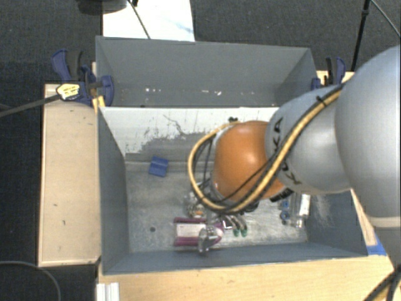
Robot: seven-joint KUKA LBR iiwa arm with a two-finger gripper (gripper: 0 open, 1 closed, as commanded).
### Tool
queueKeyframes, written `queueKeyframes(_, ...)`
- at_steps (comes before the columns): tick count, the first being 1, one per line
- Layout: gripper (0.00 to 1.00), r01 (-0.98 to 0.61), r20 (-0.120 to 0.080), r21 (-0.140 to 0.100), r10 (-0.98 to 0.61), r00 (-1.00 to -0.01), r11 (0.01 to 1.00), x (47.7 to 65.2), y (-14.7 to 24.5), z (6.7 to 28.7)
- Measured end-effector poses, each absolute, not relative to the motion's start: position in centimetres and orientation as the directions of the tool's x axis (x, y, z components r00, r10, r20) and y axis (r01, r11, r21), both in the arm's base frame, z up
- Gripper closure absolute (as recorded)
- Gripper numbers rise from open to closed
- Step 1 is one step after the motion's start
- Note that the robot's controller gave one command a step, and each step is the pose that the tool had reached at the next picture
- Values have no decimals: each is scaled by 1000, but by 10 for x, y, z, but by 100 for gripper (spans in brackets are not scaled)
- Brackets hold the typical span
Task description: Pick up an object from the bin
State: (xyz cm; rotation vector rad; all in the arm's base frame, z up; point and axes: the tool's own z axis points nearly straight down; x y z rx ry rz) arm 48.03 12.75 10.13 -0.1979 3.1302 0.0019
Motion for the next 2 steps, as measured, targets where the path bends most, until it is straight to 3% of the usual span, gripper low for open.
queueKeyframes(1,0,-143,1,0,-143,-990,990,476,121,100)
queueKeyframes(2,0,-279,-24,1,-279,-960,960,483,130,75)
